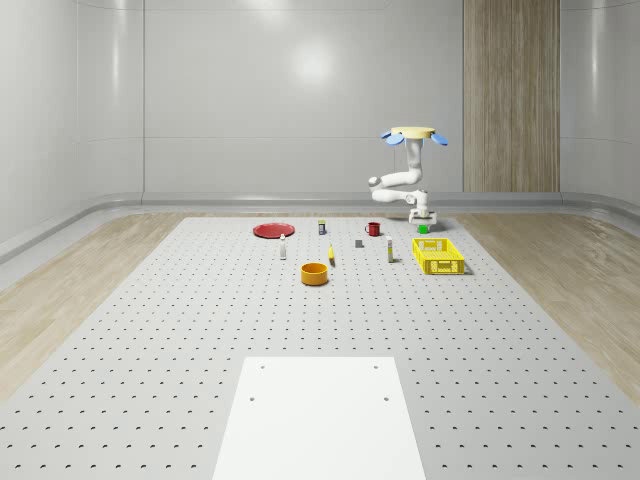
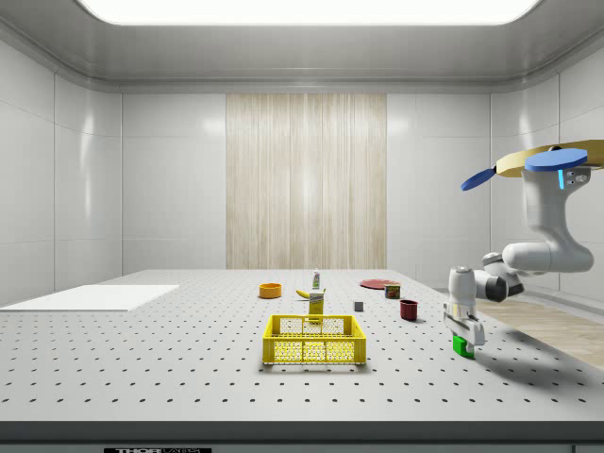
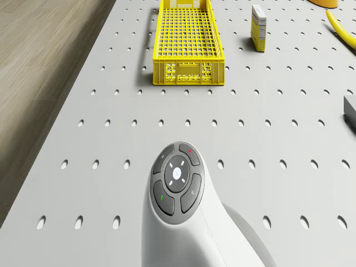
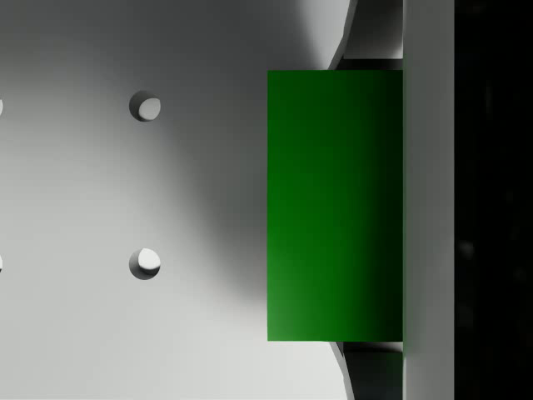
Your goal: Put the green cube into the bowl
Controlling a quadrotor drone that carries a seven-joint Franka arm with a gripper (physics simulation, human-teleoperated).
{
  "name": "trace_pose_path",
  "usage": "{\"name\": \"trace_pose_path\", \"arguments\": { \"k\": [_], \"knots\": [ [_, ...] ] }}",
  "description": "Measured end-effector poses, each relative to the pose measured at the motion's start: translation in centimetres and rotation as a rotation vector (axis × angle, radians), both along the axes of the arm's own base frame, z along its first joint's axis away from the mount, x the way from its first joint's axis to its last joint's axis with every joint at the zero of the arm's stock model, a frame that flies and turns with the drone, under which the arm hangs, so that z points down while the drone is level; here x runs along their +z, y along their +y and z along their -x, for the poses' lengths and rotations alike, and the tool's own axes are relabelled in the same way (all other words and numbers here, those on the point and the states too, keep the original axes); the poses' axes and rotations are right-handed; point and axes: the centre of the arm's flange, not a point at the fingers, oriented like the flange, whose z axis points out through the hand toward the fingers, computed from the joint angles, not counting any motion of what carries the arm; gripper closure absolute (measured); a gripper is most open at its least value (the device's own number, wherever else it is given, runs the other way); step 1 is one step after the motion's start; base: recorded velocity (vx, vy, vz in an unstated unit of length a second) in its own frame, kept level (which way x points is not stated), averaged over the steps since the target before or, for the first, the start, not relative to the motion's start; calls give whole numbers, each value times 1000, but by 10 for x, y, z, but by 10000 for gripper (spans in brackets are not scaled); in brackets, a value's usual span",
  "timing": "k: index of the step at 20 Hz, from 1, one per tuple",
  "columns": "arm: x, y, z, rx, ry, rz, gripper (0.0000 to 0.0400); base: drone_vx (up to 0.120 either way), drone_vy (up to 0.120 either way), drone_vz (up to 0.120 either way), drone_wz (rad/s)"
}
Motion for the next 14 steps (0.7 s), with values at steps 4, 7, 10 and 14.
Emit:
{"name": "trace_pose_path", "arguments": {
  "k": [4,7,10,14],
  "knots": [
    [-3,0,0,0,0,0,139,0,0,0,0],
    [-12,0,0,0,0,0,145,0,0,53,0],
    [-23,0,0,0,0,0,147,0,-67,120,0],
    [-32,0,0,-1,0,0,149,0,-120,120,0]
  ]
}}
